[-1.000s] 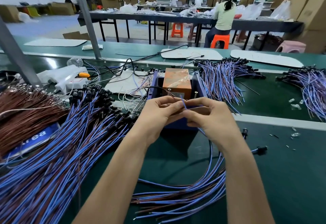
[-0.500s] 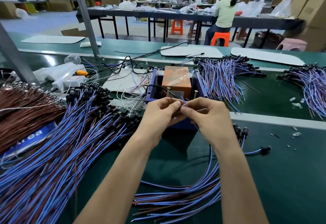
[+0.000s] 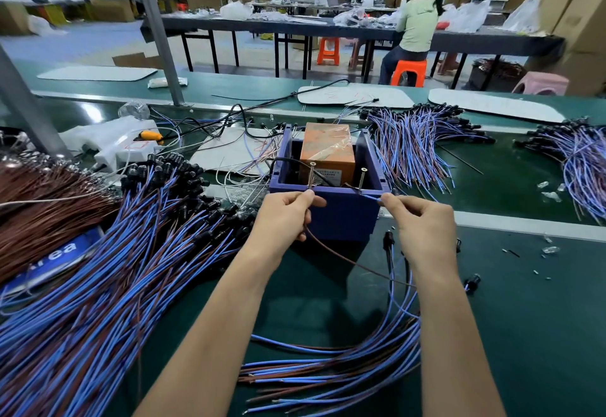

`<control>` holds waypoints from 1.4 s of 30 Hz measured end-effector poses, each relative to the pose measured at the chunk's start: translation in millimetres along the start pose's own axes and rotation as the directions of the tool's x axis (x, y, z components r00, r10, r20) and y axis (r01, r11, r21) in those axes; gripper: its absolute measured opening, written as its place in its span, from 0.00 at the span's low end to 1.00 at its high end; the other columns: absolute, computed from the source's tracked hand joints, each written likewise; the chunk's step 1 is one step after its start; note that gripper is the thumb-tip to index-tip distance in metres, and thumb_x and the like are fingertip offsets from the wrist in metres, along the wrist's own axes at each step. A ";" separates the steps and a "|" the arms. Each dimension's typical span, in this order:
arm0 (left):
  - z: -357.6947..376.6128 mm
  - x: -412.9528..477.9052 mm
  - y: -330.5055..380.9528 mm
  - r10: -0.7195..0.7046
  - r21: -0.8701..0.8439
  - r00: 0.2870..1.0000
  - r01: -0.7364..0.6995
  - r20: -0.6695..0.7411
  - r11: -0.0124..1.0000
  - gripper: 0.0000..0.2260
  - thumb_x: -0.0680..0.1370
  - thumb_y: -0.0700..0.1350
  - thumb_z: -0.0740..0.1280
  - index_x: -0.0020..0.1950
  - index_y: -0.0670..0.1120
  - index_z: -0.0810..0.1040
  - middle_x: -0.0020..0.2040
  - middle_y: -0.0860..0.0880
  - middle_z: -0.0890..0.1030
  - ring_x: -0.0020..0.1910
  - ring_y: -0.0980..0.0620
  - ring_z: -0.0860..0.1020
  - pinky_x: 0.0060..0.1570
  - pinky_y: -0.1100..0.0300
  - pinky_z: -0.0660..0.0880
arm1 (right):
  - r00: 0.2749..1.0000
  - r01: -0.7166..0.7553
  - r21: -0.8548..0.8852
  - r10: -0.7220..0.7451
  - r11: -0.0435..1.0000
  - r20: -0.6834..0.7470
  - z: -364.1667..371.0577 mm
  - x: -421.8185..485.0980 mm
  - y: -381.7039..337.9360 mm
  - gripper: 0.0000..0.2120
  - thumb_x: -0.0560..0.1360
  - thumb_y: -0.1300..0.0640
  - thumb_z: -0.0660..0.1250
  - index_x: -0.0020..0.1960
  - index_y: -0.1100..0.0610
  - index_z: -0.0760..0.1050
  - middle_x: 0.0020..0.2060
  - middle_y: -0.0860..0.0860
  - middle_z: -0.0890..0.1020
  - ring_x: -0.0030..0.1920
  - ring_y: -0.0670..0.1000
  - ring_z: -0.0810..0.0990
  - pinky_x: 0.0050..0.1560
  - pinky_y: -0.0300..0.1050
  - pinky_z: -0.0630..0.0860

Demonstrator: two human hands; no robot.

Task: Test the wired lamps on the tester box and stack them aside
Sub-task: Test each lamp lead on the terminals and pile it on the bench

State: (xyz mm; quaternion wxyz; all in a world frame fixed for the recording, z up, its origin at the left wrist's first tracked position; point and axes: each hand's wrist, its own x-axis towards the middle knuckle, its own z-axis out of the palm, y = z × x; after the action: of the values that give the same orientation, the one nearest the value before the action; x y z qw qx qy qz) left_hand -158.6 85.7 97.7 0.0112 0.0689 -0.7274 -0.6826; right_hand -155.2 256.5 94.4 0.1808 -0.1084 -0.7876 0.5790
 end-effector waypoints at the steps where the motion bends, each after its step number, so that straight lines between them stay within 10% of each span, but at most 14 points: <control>1: -1.2 1.2 -0.7 0.006 -0.001 1.000 -0.006 -0.013 1.000 0.14 0.82 0.44 0.60 0.41 0.45 0.82 0.24 0.53 0.69 0.19 0.61 0.65 0.22 0.67 0.67 | 1.000 0.007 0.008 -0.007 1.000 -0.019 2.4 0.7 0.4 0.07 0.74 0.51 0.71 0.44 0.54 0.84 0.32 0.48 0.82 0.35 0.48 0.76 0.39 0.41 0.71; 9: -6.7 9.1 -7.5 0.048 0.029 0.996 -0.046 -0.069 0.999 0.14 0.81 0.46 0.62 0.38 0.47 0.82 0.27 0.53 0.69 0.20 0.61 0.66 0.25 0.65 0.68 | 0.991 0.070 0.022 -0.067 0.997 -0.119 9.7 0.5 1.8 0.07 0.75 0.52 0.70 0.44 0.55 0.84 0.34 0.59 0.82 0.32 0.52 0.71 0.38 0.45 0.69; 24: -10.1 10.2 -7.6 0.064 0.026 0.995 -0.062 -0.081 0.998 0.13 0.80 0.46 0.63 0.39 0.46 0.83 0.29 0.51 0.70 0.21 0.61 0.67 0.26 0.66 0.70 | 0.989 0.115 0.112 -0.103 0.987 -0.105 15.1 -5.0 -7.8 0.09 0.73 0.55 0.72 0.35 0.44 0.79 0.28 0.42 0.80 0.30 0.45 0.73 0.32 0.33 0.69; 42: -16.5 15.2 -8.5 0.030 0.038 0.992 -0.026 -0.119 0.999 0.15 0.79 0.44 0.64 0.34 0.44 0.81 0.26 0.51 0.72 0.20 0.59 0.67 0.26 0.64 0.73 | 0.979 0.109 -0.072 -0.120 0.991 -0.163 15.6 -2.1 0.2 0.05 0.74 0.54 0.70 0.41 0.51 0.83 0.25 0.45 0.76 0.26 0.46 0.70 0.30 0.37 0.65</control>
State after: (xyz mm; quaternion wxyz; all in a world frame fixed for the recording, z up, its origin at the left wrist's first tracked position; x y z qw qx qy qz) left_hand -171.2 67.1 89.2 0.0630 0.0995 -0.7387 -0.6636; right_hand -159.6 242.1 89.8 0.2757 -0.1168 -0.7924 0.5314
